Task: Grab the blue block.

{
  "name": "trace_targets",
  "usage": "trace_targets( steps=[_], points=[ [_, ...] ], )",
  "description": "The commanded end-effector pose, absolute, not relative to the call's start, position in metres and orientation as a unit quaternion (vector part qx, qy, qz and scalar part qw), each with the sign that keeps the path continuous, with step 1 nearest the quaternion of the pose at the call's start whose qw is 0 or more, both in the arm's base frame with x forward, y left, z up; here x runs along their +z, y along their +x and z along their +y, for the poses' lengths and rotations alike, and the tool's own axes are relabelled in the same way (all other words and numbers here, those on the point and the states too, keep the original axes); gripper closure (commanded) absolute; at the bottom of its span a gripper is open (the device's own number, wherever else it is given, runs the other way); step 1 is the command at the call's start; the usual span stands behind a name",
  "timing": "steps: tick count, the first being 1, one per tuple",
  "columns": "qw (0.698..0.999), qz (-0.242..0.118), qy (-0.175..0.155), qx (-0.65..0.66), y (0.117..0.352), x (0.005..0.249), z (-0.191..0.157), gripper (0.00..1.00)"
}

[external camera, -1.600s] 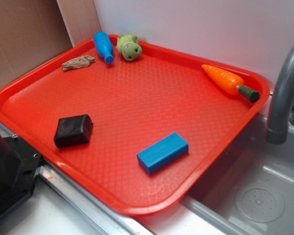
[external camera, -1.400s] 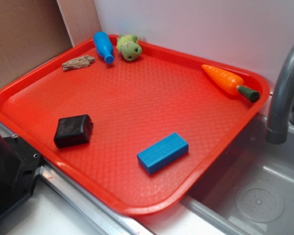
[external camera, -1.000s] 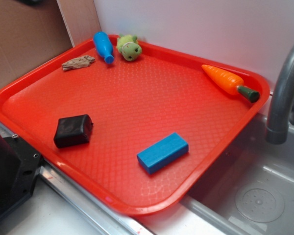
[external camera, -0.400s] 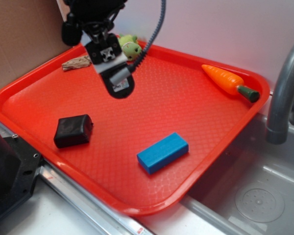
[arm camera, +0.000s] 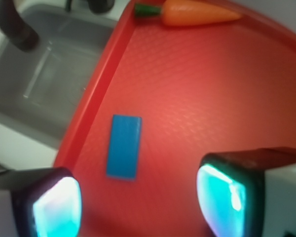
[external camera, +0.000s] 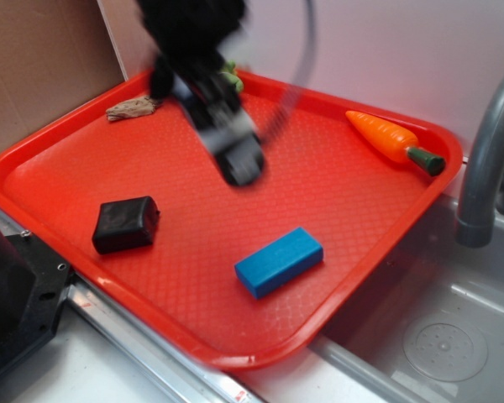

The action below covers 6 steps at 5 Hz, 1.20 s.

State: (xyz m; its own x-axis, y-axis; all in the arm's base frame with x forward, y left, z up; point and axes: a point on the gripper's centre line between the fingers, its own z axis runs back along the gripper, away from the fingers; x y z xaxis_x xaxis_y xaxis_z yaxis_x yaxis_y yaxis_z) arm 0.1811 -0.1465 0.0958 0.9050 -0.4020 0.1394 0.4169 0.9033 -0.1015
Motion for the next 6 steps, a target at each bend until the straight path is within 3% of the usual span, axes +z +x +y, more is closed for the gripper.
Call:
trace_targets(
  steps=[1, 4, 5, 6],
  points=[
    [0.968, -0.019, -0.094, -0.23, 0.182, 0.051, -0.169, 0.0],
    [0.971, 0.039, -0.081, -0.221, 0.186, 0.019, -0.161, 0.0],
    [0.972, 0.056, -0.069, -0.218, 0.195, 0.018, -0.159, 1.0],
    [0.971, 0.081, -0.039, -0.222, 0.196, 0.025, -0.158, 1.0]
  ],
)
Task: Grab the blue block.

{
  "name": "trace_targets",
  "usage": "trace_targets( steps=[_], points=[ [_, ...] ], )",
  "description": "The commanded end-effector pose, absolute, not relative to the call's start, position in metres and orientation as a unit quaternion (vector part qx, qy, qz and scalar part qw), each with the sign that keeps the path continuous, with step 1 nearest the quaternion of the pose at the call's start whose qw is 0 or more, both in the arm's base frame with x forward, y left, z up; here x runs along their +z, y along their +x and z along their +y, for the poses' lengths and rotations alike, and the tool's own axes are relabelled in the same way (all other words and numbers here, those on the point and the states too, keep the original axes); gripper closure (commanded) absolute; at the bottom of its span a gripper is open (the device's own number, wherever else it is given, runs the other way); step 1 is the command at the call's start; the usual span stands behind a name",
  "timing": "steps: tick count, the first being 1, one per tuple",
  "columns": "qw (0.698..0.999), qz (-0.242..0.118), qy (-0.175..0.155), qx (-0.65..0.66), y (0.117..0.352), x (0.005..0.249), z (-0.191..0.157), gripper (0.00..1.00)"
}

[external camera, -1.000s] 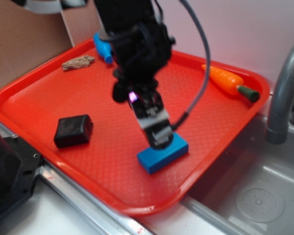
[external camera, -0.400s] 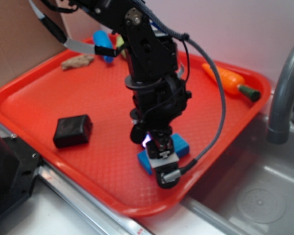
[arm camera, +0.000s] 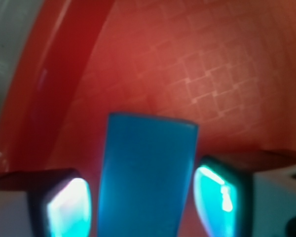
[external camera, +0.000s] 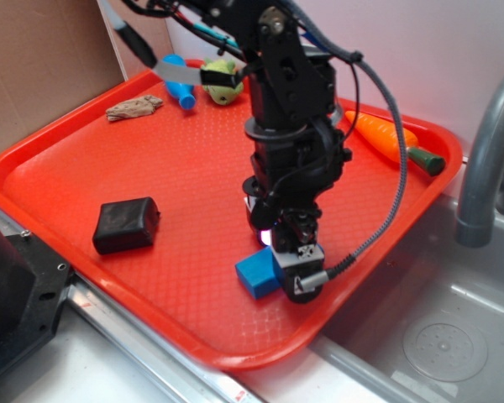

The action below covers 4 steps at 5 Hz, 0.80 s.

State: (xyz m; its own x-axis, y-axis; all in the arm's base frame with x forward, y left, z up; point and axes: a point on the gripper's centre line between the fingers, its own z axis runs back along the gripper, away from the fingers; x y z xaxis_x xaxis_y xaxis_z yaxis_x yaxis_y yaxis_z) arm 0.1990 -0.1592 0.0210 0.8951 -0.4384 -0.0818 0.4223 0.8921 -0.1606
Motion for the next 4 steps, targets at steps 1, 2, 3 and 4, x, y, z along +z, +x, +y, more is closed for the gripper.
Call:
trace_targets(
  steps=[1, 2, 3, 4],
  points=[
    [0.97, 0.12, 0.01, -0.209, 0.189, 0.041, -0.153, 1.0],
    [0.976, 0.123, 0.036, -0.178, 0.174, 0.062, -0.144, 1.0],
    [0.984, 0.045, 0.022, -0.173, 0.166, 0.11, -0.135, 1.0],
    [0.99, -0.051, 0.011, -0.13, 0.15, 0.157, -0.111, 1.0]
  ],
)
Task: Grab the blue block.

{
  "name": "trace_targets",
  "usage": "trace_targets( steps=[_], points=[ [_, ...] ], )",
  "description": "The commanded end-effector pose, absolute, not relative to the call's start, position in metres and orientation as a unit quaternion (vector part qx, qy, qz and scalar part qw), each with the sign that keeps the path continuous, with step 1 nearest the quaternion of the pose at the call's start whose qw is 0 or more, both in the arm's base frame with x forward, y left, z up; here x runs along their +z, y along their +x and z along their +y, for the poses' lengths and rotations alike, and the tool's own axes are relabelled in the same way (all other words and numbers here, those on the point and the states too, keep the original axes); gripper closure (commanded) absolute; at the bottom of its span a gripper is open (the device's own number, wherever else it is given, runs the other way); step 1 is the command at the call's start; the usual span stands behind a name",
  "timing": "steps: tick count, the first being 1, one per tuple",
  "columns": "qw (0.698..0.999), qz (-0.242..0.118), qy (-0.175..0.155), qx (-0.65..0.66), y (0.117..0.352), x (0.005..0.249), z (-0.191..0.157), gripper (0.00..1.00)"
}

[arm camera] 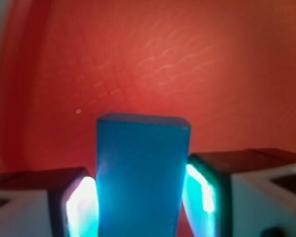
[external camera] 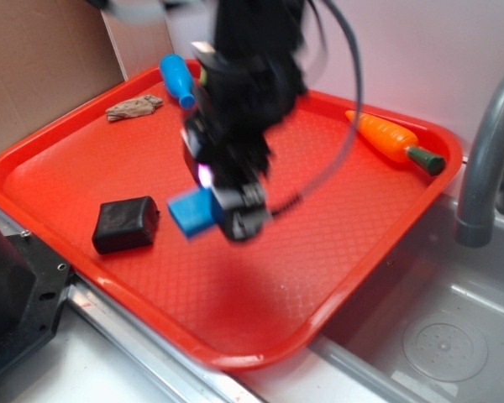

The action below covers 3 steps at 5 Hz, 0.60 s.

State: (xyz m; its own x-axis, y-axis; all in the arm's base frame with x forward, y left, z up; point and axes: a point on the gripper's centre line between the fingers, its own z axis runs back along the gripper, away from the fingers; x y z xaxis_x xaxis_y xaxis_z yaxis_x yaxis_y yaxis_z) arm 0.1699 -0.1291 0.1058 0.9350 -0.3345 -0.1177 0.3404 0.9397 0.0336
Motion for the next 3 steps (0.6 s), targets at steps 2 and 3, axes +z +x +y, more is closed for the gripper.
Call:
trace_targets(
  steps=[2, 3],
  points=[
    [0.998, -0.058, 0.002, -0.002, 0.139, 0.219, -0.051, 1.0],
    [0.997, -0.064, 0.006, 0.036, 0.142, 0.225, -0.023, 1.0]
  ],
)
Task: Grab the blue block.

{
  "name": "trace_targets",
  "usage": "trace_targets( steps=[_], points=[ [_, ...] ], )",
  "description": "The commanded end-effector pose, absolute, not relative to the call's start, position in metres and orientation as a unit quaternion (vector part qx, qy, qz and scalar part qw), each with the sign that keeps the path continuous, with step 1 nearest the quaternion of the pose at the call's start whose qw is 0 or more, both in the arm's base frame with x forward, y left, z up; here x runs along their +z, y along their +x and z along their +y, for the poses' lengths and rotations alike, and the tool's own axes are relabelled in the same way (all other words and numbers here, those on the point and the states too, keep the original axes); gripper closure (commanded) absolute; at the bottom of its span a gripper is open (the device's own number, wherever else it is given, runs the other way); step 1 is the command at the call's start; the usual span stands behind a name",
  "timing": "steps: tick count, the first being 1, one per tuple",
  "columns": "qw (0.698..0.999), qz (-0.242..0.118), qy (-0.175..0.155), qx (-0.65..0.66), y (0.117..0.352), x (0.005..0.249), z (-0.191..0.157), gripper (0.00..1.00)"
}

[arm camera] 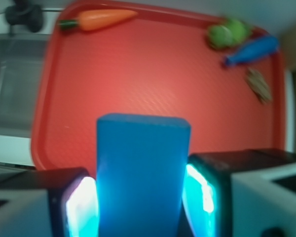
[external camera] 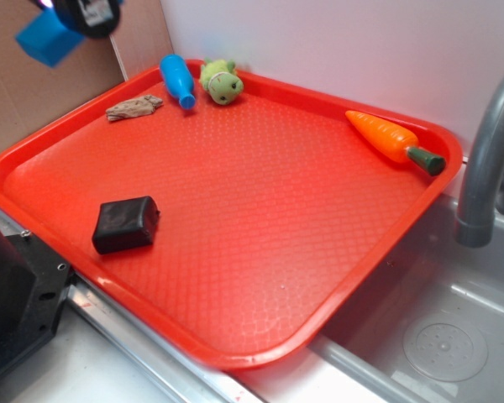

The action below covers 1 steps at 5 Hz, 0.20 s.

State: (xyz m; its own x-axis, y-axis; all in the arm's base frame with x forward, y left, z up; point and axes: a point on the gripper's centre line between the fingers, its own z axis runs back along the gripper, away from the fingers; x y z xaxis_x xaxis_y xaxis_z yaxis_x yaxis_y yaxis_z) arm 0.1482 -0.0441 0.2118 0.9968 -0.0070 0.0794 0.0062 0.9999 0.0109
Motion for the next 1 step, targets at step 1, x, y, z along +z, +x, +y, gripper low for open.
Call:
trace_targets(
  steps=[1],
  points=[
    [0.999, -0.04, 0.01, 0.0, 0.1564, 0.224, -0.0251, 1.0]
  ],
)
